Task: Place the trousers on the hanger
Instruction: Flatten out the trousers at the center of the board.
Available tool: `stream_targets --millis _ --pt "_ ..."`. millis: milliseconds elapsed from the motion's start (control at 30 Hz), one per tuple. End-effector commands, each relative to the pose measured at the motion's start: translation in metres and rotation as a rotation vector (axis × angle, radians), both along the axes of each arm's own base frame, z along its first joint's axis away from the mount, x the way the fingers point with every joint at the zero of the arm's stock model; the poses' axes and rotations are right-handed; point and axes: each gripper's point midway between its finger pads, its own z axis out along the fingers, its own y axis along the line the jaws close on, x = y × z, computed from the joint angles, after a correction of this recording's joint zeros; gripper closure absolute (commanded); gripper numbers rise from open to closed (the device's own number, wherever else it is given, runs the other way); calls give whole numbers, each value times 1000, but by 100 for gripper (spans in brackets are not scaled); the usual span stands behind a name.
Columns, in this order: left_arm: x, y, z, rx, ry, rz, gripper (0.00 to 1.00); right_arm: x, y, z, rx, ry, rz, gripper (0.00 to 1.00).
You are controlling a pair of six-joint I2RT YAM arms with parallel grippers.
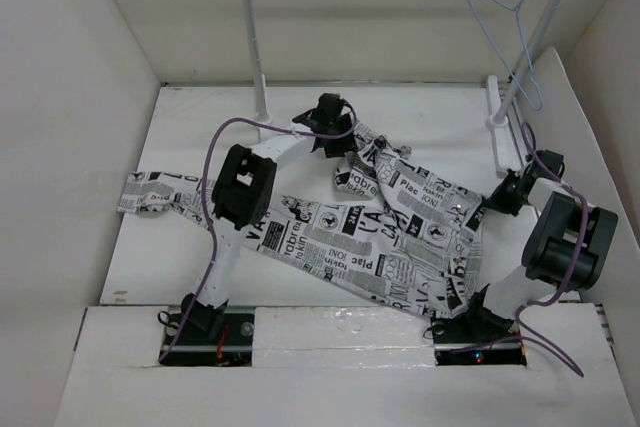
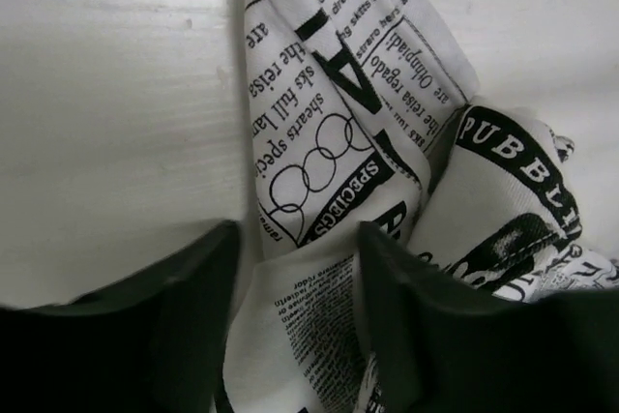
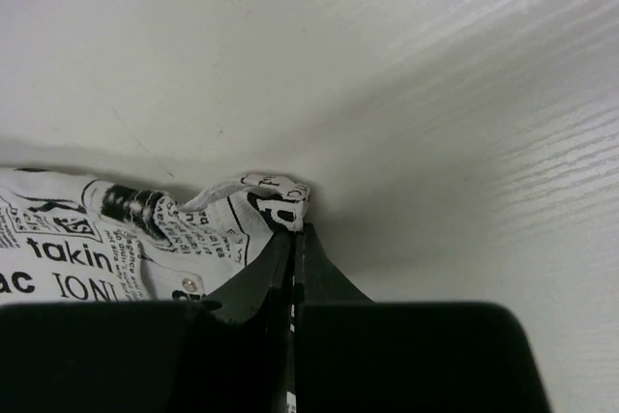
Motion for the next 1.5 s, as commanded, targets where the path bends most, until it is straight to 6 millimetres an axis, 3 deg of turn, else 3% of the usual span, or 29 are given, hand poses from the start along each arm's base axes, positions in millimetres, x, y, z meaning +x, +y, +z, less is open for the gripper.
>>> stream_targets --millis 0,33,67,100,267,333,367,400,467,500,567,600,667,700,867,900,1000,1033,1067,1100,1167,1233,1300,1333,1367,1400,1433,1467 --pt "-4 8 -17 34 38 37 58 36 -17 34 -56 -150 -3 100" --pt "-1 11 -15 46 32 62 77 42 -28 46 -102 -169 -32 100" --pt "1 14 -14 58 24 77 84 46 -33 53 -122 -181 -45 100" --pt "3 17 -8 65 3 93 100 50 -39 58 -137 -189 -68 100" --pt "10 42 13 83 -44 162 100 80 -60 93 -178 -256 -129 100" --pt "3 63 19 64 -42 209 100 84 -70 107 -218 -263 -149 100" --pt "3 62 20 57 -37 218 100 84 -70 106 -217 -262 -149 100" --pt "-2 80 28 71 -49 263 100 85 -75 114 -242 -261 -155 100" --pt "-10 94 44 79 -75 310 100 80 -83 114 -280 -230 -174 100" --pt "-17 106 73 58 -120 339 100 78 -84 113 -291 -221 -172 100" --pt "-23 126 108 70 -199 400 100 75 -86 112 -293 -209 -195 100" --pt "-37 138 146 44 -258 426 100 71 -84 107 -285 -199 -202 100" --pt "-50 159 179 55 -323 480 100 68 -84 104 -285 -199 -226 100" --pt "-66 180 205 70 -368 533 100 66 -83 103 -277 -202 -241 100" --pt "-118 240 251 177 -434 653 100 59 -80 102 -308 -184 -268 100" --pt "-137 252 261 186 -433 665 100 60 -78 107 -320 -194 -265 100" --pt "-168 281 279 227 -453 720 100 56 -77 122 -381 -214 -285 100" --pt "-176 289 282 247 -452 738 100 54 -77 124 -388 -214 -292 100" --pt "-193 314 282 335 -449 802 100 52 -77 129 -393 -235 -303 100" --pt "-193 314 282 336 -449 803 100 56 -78 132 -394 -257 -302 100" --pt "-200 338 271 450 -446 867 100 61 -77 128 -384 -262 -288 100" --pt "-194 356 261 496 -434 912 100 69 -77 130 -384 -249 -282 100" --pt "-166 358 247 492 -429 846 100 74 -80 128 -418 -198 -290 100" --pt "-155 390 239 488 -384 915 100 75 -82 128 -430 -197 -292 100" --pt "-135 391 237 423 -380 887 100 77 -82 127 -433 -204 -284 100" --pt "-113 404 211 457 -312 879 100 81 -79 126 -417 -221 -271 100" --pt "-99 425 198 459 -271 914 100 81 -79 125 -415 -222 -271 100" --pt "-74 430 209 420 -292 914 100 83 -79 124 -413 -223 -267 100"
